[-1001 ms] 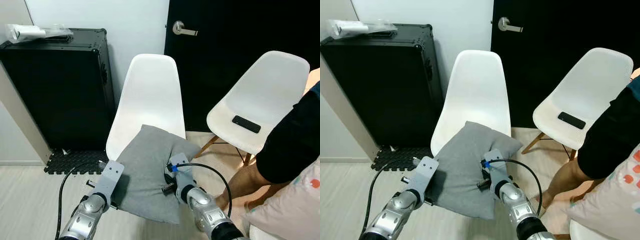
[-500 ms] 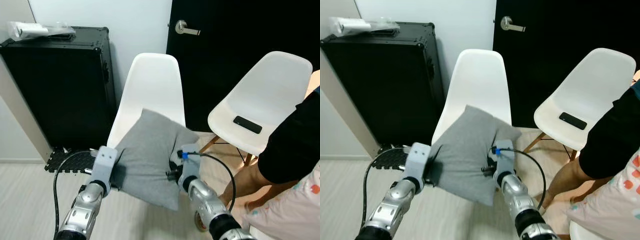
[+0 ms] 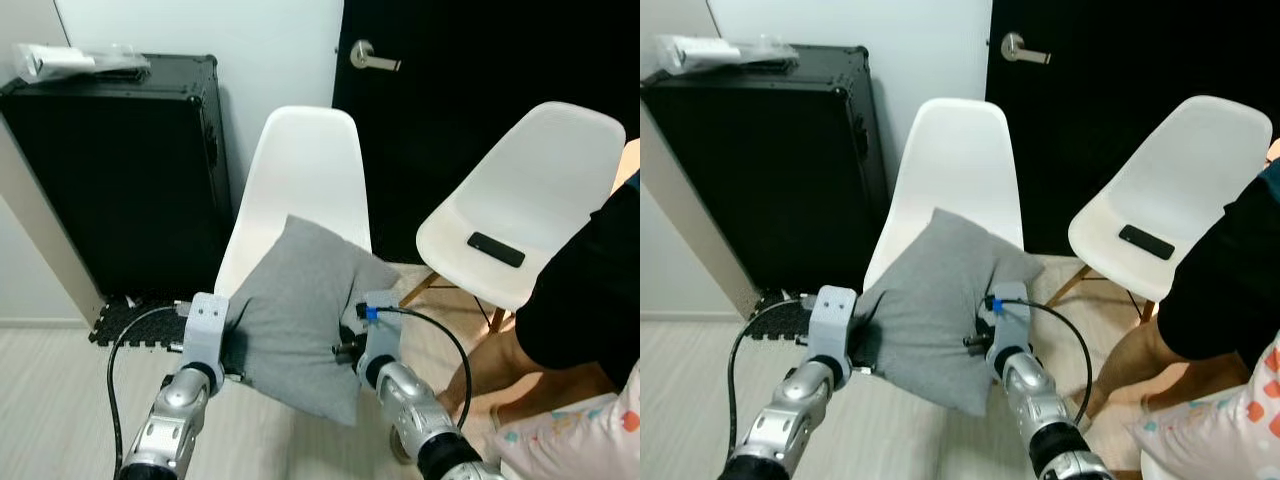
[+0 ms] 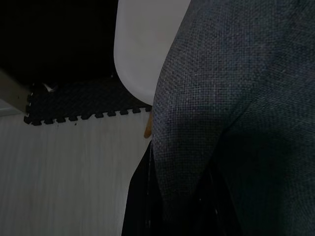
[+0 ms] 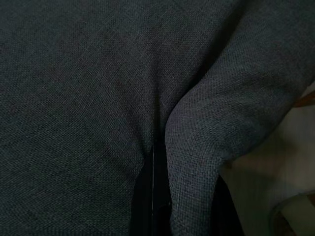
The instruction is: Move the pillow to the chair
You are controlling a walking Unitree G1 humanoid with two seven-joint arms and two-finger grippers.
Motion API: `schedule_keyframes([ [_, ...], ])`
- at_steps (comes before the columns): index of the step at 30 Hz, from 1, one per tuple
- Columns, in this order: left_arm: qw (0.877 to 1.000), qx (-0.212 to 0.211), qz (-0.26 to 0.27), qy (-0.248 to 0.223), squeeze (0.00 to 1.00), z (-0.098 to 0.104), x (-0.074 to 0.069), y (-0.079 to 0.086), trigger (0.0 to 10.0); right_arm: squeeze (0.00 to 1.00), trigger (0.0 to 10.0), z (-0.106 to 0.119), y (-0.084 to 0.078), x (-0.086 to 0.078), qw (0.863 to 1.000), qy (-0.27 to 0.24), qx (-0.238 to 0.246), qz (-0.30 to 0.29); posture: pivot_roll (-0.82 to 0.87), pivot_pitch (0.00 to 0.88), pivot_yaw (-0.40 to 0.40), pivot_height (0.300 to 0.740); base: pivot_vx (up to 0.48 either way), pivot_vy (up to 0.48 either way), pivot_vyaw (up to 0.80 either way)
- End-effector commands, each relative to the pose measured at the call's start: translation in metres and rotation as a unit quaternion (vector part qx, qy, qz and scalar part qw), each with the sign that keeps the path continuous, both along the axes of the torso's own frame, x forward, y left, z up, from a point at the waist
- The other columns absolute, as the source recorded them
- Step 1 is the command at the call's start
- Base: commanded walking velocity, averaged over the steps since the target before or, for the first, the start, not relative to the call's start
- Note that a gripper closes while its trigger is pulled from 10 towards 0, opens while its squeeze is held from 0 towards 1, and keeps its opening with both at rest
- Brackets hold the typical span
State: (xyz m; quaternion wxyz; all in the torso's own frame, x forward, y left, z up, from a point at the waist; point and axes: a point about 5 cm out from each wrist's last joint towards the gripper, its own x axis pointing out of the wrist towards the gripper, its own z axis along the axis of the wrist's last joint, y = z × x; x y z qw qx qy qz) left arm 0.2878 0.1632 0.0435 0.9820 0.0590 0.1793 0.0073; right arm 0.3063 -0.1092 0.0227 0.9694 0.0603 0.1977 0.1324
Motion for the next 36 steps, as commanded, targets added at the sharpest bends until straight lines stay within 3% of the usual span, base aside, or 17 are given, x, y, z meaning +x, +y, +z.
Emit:
schedule_keyframes([
  [1, 0.997, 0.028, 0.066, -0.032, 0.0, 0.013, 0.005, 0.027, 10.0, 0.0, 10.0, -0.002, -0.017, -0.001, 0.999, 0.003, -0.021, -0.028, -0.01, 0.036, -0.077, 0.74, 0.0, 0.0, 0.0],
  [6, 0.997, 0.038, 0.065, -0.025, 0.0, 0.012, 0.01, 0.028, 10.0, 0.0, 10.0, -0.002, -0.007, 0.002, 0.999, 0.0, -0.049, 0.013, -0.01, 0.037, -0.076, 0.74, 0.0, 0.0, 0.0],
  [12, 0.997, 0.036, 0.065, -0.021, 0.0, 0.01, 0.012, 0.027, 10.0, 0.0, 10.0, 0.002, -0.009, 0.004, 1.0, 0.0, -0.014, -0.018, -0.03, 0.028, -0.058, 0.74, 0.0, 0.0, 0.0],
  [15, 0.997, 0.048, 0.048, -0.025, 0.0, 0.012, 0.016, 0.021, 10.0, 0.0, 10.0, -0.003, -0.009, 0.002, 0.999, 0.027, 0.012, -0.019, -0.03, 0.017, -0.059, 0.74, 0.0, 0.0, 0.0],
  [19, 0.997, 0.045, 0.046, -0.032, 0.0, 0.016, 0.021, 0.017, 10.0, 0.0, 10.0, -0.001, -0.007, 0.001, 0.996, 0.035, 0.08, -0.017, -0.04, 0.005, -0.052, 0.74, 0.0, 0.0, 0.0],
  [20, 0.997, 0.042, 0.05, -0.029, 0.0, 0.014, 0.021, 0.017, 10.0, 0.0, 10.0, 0.001, -0.008, 0.002, 0.997, 0.03, 0.072, -0.018, -0.04, 0.005, -0.052, 0.74, 0.0, 0.0, 0.0],
  [23, 0.998, 0.032, 0.041, -0.035, 0.0, 0.016, 0.025, 0.012, 10.0, 0.0, 10.0, 0.0, -0.011, 0.004, 0.999, 0.021, -0.026, 0.009, -0.05, 0.011, -0.057, 0.74, 0.0, 0.0, 0.0],
  [26, 0.998, 0.034, 0.037, -0.036, 0.0, 0.017, 0.026, 0.011, 10.0, 0.0, 10.0, 0.002, -0.009, 0.005, 1.0, 0.016, -0.016, 0.013, -0.05, 0.012, -0.059, 0.74, 0.0, 0.0, 0.0],
  [27, 0.998, 0.04, 0.026, -0.029, 0.0, 0.016, 0.028, 0.007, 9.5, 0.0, 10.0, 0.004, -0.007, 0.005, 1.0, 0.006, -0.007, 0.02, -0.04, 0.01, -0.064, 0.74, 0.0, 0.0, 0.0],
  [29, 0.998, 0.052, 0.014, -0.029, 0.0, 0.016, 0.028, 0.004, 10.0, 0.0, 10.0, 0.005, -0.007, 0.006, 1.0, 0.002, -0.016, 0.022, -0.04, 0.01, -0.064, 0.74, 0.0, 0.0, 0.0],
  [31, 0.996, 0.07, -0.045, -0.037, 0.0, 0.016, 0.027, -0.01, 10.0, 0.0, 10.0, 0.004, -0.005, 0.006, 0.999, 0.001, -0.03, 0.021, -0.03, 0.0, -0.065, 0.74, 0.0, 0.0, 0.0],
  [36, 0.996, 0.057, -0.058, -0.029, 0.0, 0.018, 0.03, -0.012, 10.0, 0.0, 10.0, 0.005, 0.0, 0.009, 0.999, 0.008, -0.035, 0.028, -0.03, 0.0, -0.07, 0.74, 0.0, 0.0, 0.0],
])
